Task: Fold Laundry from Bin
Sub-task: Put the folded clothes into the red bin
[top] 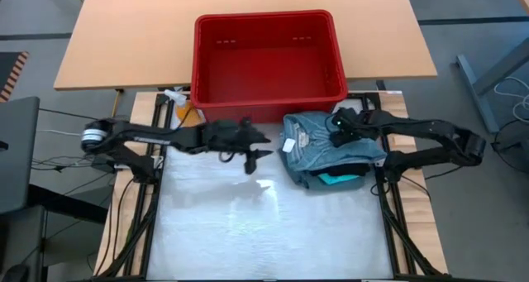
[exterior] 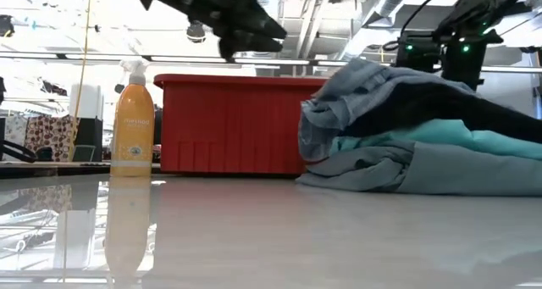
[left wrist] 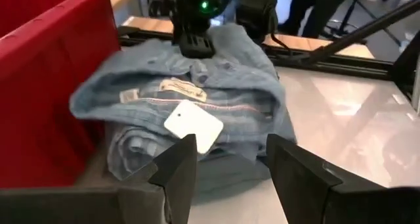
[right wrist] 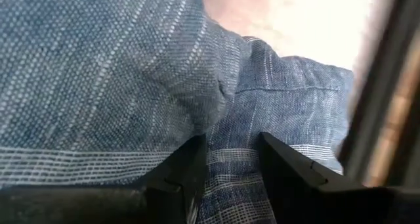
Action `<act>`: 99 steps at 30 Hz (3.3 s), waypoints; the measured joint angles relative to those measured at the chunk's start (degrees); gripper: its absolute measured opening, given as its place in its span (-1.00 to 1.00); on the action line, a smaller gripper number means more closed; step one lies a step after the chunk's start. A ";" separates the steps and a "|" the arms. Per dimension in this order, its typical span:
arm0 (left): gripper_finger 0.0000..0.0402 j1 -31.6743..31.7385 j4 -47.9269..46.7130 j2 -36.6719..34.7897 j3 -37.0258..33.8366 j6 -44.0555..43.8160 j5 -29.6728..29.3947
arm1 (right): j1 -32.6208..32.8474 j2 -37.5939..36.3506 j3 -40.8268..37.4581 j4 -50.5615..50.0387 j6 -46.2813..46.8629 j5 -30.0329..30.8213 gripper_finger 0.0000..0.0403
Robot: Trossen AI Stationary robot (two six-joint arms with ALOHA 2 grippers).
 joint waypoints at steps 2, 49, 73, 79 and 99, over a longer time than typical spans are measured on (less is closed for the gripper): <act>-0.13 -1.25 2.11 -2.91 -3.60 -0.15 -2.82 | 1.44 2.73 -0.26 2.04 0.55 -0.95 -0.18; -0.14 -21.85 0.22 -18.50 -21.25 -16.44 -19.13 | 45.98 8.12 30.40 -11.15 27.93 16.86 -0.02; 0.43 -39.95 -17.83 -19.94 -21.23 -63.48 -32.81 | 50.26 -22.07 -4.25 6.65 42.44 11.80 0.35; 0.62 -41.22 -7.07 -9.96 -21.16 -70.09 -38.60 | 50.24 -27.05 -13.74 14.23 46.54 9.78 0.35; 0.64 -40.29 39.09 25.37 -21.14 -77.73 -46.76 | 55.21 -18.29 -28.09 52.61 44.17 9.50 0.35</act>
